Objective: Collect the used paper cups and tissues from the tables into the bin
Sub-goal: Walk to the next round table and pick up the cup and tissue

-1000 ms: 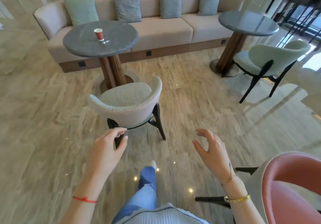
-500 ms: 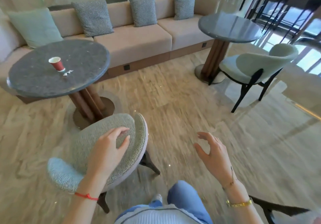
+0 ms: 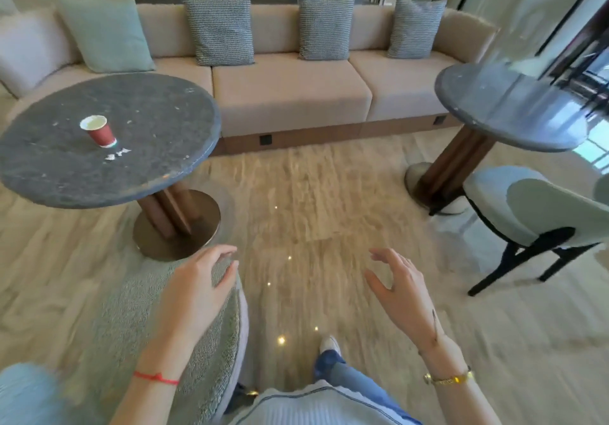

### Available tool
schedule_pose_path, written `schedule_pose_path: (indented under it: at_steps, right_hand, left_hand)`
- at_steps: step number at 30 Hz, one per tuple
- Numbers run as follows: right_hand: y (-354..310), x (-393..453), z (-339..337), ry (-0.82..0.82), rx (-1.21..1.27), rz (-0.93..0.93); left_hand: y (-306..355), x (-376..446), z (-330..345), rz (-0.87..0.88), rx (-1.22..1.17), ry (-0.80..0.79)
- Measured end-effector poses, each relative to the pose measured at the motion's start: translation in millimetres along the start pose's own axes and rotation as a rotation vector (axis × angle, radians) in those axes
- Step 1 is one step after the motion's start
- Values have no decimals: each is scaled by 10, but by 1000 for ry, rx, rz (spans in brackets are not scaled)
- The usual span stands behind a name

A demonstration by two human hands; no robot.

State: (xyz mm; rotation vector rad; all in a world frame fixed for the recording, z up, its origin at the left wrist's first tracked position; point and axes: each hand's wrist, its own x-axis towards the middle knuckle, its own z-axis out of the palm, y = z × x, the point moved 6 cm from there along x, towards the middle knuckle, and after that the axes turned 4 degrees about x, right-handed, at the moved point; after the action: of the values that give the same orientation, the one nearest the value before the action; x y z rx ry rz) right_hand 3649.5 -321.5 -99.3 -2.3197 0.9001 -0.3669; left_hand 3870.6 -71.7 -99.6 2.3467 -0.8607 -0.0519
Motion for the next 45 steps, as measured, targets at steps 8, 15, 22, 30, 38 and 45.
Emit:
schedule_pose_path:
  at_steps: [8, 15, 22, 30, 38, 45]
  right_hand:
    - [81, 2012, -172, -136, -35, -198]
    - [-338, 3174, 409, -324, 25, -345]
    - [-1056, 4286, 1270, -442, 53, -483]
    - [-2384, 5452, 2358, -560, 95, -674]
    - [-3305, 6037, 3523, -757, 115, -775]
    - [-4058, 6424, 4542, -961, 111, -876]
  left_hand:
    - [310, 1027, 385, -230, -9, 144]
    - [13, 1593, 371, -430, 11, 261]
    - [-722, 2350, 119, -552, 66, 379]
    - [-1737, 3229, -425, -696, 151, 496]
    - [-2598, 3673, -512, -948, 173, 529]
    - [-3285, 4088, -366, -1133, 156, 570]
